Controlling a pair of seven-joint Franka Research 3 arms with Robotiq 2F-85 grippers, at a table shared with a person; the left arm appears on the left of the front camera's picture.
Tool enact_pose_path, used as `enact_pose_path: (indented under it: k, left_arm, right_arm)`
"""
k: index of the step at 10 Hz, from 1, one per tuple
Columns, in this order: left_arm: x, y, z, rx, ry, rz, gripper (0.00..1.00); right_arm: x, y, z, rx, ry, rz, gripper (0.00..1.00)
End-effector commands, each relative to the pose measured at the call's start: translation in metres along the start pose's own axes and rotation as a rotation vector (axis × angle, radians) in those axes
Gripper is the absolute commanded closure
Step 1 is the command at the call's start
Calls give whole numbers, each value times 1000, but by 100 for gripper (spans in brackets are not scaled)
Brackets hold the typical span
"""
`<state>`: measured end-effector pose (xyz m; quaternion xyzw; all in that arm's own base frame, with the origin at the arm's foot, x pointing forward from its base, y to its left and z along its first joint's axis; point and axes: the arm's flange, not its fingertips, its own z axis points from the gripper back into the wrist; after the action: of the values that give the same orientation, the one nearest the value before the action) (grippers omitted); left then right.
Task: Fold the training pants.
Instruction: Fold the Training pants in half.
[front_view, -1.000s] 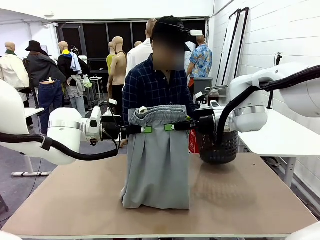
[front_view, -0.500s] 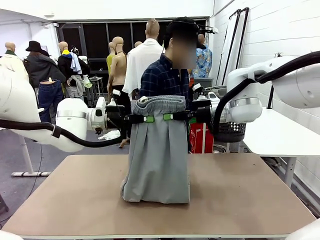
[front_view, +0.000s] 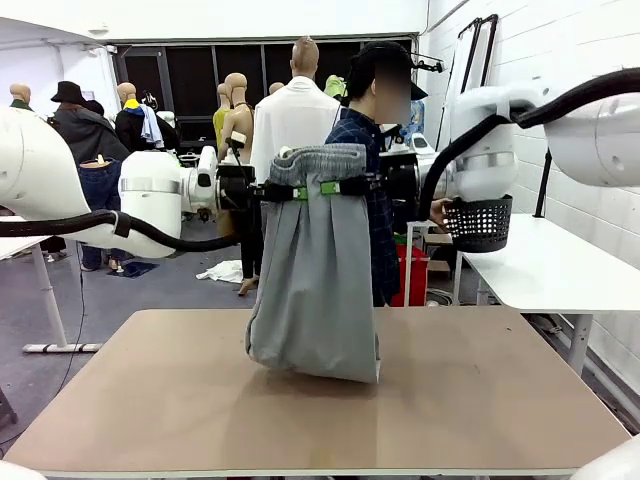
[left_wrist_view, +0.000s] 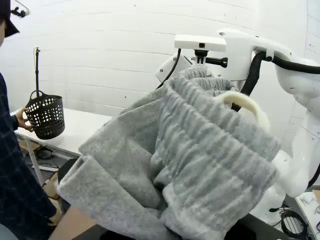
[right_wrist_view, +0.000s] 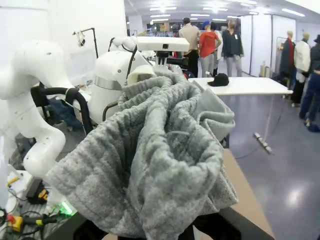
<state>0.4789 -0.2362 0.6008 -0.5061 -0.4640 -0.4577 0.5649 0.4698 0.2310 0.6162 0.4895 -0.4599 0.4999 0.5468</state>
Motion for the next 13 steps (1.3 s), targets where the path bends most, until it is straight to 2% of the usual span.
enact_pose_path:
  k: [1,3,5,6,7,11,13]
  left_arm:
    - [24,16,-17,4,23,5,100]
    - [53,34,-24,26,22,-19,100]
    - [68,50,-29,69,22,-31,100]
    - [52,34,-8,56,-8,-37,100]
    - [52,34,-8,56,-8,-37,100]
    - [52,34,-8,56,-8,-37,100]
    - [60,59,-6,102,-4,-17,100]
  right_arm:
    - [33,-29,-9,16,-13,15,100]
    - [65,-54,-12,25,11,48,100]
    - [75,-74,-8,7,25,44,100]
    - [73,-73,-2,5,30,40,100]
    - [63,-62,4,-3,18,66,100]
    - [63,-62,4,-3,18,66,100]
    - [61,-85,-3,14,25,51,100]
